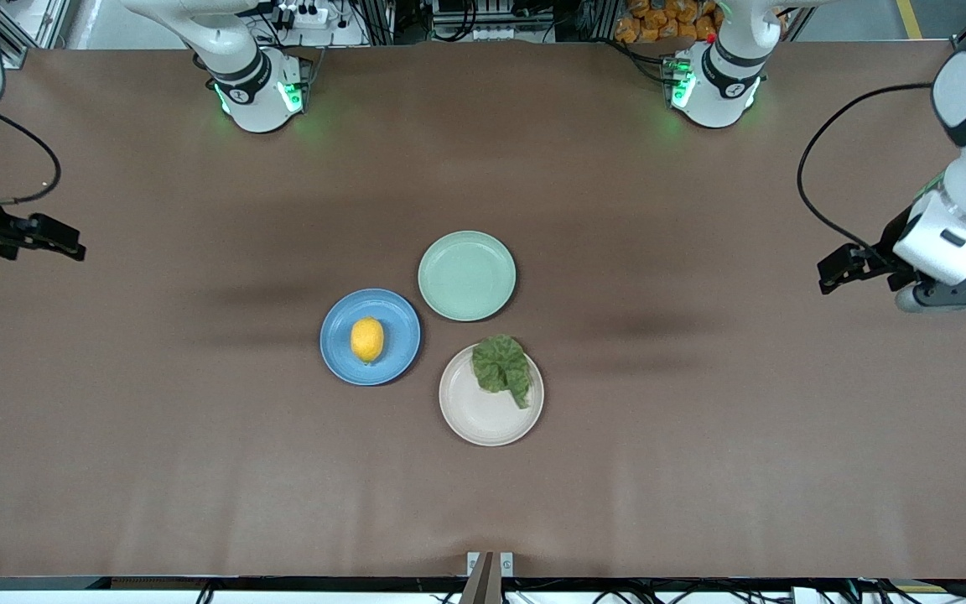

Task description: Place lemon and lettuce in plates

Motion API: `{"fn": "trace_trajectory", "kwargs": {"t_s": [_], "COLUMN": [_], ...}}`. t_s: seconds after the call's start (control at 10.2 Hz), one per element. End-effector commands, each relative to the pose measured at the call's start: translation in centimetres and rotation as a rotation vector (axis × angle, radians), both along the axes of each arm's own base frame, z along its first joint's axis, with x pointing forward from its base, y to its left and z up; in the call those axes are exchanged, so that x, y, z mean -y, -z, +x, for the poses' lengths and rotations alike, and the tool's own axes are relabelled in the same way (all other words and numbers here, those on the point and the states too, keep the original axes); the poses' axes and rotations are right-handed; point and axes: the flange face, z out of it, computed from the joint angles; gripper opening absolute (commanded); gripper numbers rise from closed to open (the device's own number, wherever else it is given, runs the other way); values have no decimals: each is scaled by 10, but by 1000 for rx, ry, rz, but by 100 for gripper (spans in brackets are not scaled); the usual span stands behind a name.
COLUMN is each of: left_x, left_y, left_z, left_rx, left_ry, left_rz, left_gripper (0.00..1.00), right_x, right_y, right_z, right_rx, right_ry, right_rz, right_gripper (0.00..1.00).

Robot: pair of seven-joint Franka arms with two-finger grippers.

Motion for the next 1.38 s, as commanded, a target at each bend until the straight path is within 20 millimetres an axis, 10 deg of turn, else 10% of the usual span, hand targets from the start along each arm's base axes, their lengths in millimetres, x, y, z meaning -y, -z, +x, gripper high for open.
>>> {"fn": "trace_trajectory", "kwargs": {"t_s": [0.0, 0.39, 1.28], "left_x": [6, 9, 28], "left_y": [-50, -99, -108], "left_z": [-14, -29, -39], "left_rx": [-6, -49, -58], "left_ry": [32, 76, 100], "left_rz": [2, -23, -34], "left_gripper": [100, 100, 100], "right_x": [2, -10, -33], "right_y": [-38, -75, -99], "right_z": [-7, -23, -28], "right_rx": [-6, -10, 25], "right_ry": [3, -10, -8], "right_rz": [-17, -12, -19], "right_gripper": [100, 100, 100]}}
